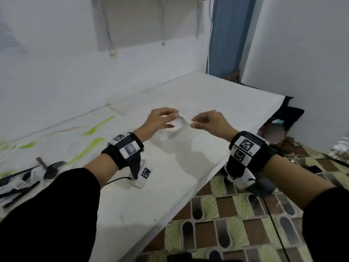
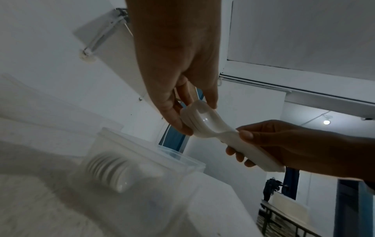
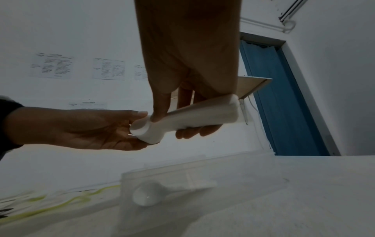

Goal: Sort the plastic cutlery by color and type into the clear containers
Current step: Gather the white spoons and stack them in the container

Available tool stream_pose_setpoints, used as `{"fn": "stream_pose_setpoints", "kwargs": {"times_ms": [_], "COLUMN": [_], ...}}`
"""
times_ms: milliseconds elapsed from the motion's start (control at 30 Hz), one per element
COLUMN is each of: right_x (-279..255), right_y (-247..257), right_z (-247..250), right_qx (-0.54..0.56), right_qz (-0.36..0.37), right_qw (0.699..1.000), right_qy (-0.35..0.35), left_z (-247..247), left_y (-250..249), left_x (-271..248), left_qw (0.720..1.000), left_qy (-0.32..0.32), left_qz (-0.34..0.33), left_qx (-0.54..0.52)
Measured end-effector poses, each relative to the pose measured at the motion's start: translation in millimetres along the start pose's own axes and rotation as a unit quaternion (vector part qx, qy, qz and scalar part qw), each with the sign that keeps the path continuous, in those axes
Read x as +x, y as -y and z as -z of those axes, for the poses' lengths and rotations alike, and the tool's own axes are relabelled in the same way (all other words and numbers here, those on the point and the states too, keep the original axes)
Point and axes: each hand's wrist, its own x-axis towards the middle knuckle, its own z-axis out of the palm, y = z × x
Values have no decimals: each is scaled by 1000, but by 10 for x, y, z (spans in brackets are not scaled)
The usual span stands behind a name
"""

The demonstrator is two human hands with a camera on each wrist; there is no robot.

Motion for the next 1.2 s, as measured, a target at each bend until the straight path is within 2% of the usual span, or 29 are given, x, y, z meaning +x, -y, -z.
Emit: {"fn": "stream_pose_setpoints", "kwargs": {"times_ms": [200,333,500,733,867,967,1067,1133,1200], "right_x": [660,1115,1521,1788,1862,1871,1889,1908,1929], "right_y": [-284,-392,-446,-582,-628,-649,-658,-675,-698], "right_z": [101,111,31,-108,-172,-217,-268,-283,-289], "right_qx": [-20,-56,-75,-83,-88,-91,-110,-121,-115], "right_qz": [60,98,168,266,291,303,341,359,356], "right_qw": [994,976,936,891,868,846,825,821,828], "right_qy": [91,189,299,359,393,430,437,427,419], "left_z": [34,116,165,98,-35,-137,-230,-273,-275], "left_y": [99,131,190,269,275,262,259,263,269], "left_x": [476,721,867,806,738,664,598,575,543], "left_qw": [982,952,918,922,922,908,890,888,899], "left_qy": [23,54,113,93,64,55,51,41,25], "left_qz": [-23,15,59,96,108,137,156,165,173], "left_qx": [186,300,376,364,367,392,426,427,401]}}
